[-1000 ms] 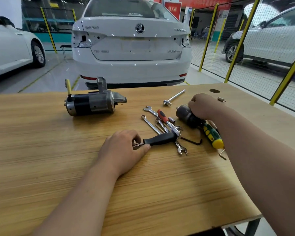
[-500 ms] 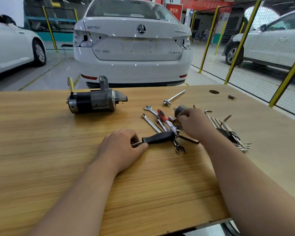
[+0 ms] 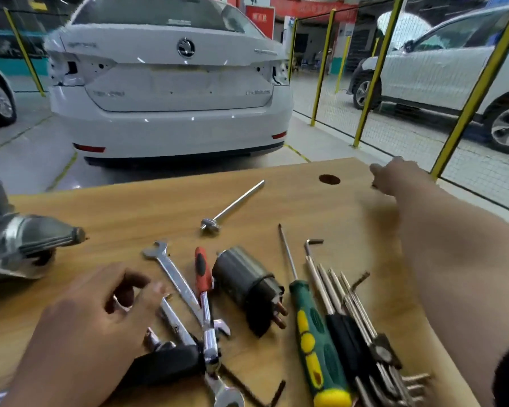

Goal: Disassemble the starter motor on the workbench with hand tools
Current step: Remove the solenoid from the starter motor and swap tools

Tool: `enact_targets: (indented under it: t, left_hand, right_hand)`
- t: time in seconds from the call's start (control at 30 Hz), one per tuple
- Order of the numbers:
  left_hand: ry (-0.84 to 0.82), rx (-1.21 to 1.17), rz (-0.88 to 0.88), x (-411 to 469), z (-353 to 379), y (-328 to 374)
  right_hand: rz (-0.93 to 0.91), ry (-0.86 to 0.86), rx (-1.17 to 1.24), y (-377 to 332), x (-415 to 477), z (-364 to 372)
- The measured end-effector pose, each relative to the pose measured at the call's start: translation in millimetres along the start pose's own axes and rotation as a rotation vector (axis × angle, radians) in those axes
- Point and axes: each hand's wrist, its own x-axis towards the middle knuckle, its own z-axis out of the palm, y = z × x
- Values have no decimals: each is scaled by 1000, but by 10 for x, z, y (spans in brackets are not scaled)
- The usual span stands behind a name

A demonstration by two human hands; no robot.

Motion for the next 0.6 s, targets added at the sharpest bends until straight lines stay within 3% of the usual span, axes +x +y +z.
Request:
enact_targets:
  t: [0.1, 0.23, 0.33, 0.43, 0.5, 0.6]
  left_hand:
    - [29, -91, -14, 22, 147, -207]
    - [50, 11, 24, -27, 35, 87]
    - [-1, 0, -3, -33, -54, 350]
    - [-84, -47, -52, -108, -117, 446]
    - [-123, -37, -63, -183, -173, 476]
    - [-165, 2, -64, -305, -295, 428]
  right_hand:
    - [-31, -42, -89, -112, 201, 267]
    - [-97, -58, -149, -186, -61, 280]
    - [-210, -50, -162, -344, -529, 161]
    - [-380, -56, 13, -562, -1255, -131]
    - [-481, -123, 83, -681, -1818, -380]
    - [-606, -247, -14, -748, -2554, -612]
